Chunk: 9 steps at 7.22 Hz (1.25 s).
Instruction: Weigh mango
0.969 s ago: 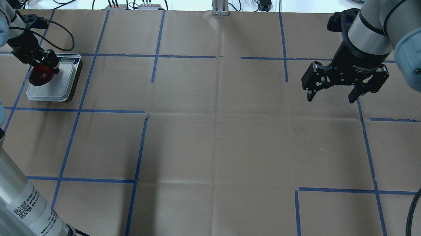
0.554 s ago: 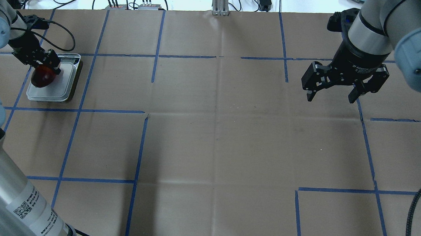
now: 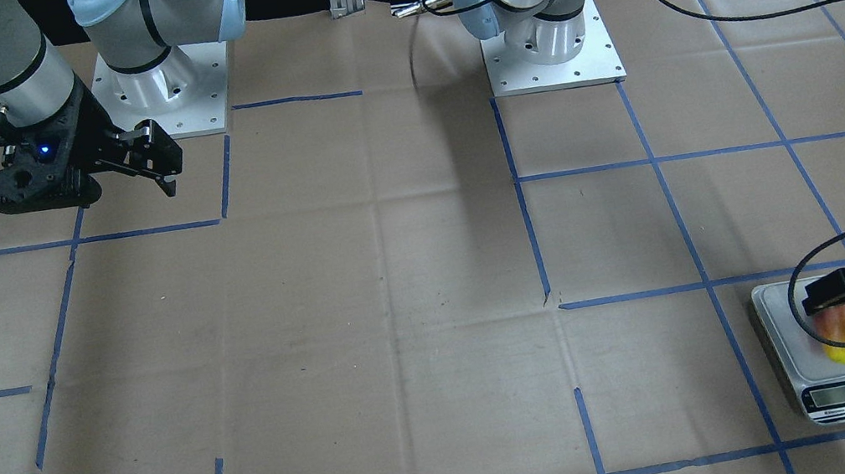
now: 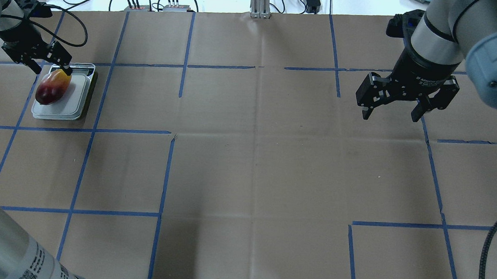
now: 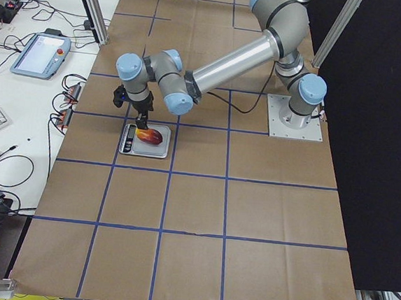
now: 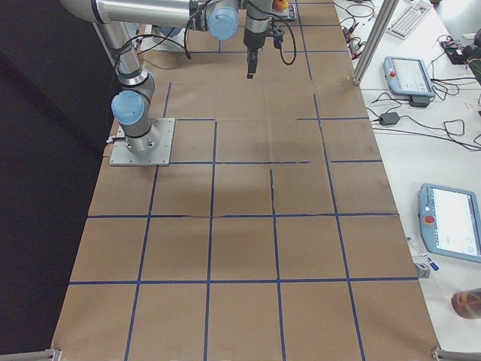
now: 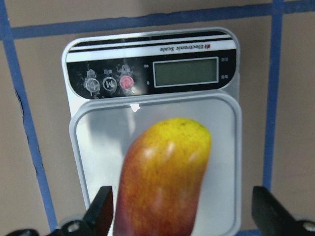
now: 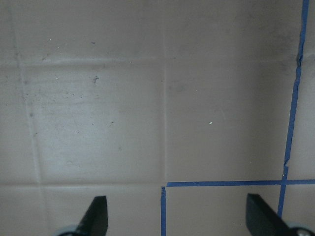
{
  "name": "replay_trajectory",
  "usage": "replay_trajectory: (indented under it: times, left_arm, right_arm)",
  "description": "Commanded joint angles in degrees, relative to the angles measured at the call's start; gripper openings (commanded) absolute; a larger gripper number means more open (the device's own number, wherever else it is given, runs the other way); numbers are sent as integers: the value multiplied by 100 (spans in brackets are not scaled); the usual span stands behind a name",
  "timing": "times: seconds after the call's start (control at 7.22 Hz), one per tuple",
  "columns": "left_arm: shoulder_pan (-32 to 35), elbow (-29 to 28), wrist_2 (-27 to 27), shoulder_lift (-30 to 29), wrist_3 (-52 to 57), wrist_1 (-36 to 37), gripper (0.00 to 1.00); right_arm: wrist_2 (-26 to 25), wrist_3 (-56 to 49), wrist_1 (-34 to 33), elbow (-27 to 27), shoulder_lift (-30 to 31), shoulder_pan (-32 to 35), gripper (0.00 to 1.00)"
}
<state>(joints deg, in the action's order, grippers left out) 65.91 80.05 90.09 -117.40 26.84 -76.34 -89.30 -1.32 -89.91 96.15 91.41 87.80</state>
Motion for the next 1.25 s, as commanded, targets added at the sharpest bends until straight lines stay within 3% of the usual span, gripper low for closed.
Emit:
replay_trajectory:
  times: [0.0, 0.55, 1.11]
  left_arm:
    - [789, 536, 0, 1005, -957, -92, 100]
    - [2178, 582, -8, 1659, -2585, -575, 100]
    - [2427, 626, 26, 1756, -2578, -575, 100]
  right_arm:
    - [0, 0, 0, 0, 0, 0, 100]
    - [0, 0, 0, 0, 0, 0, 100]
    - [0, 0, 0, 0, 0, 0, 100]
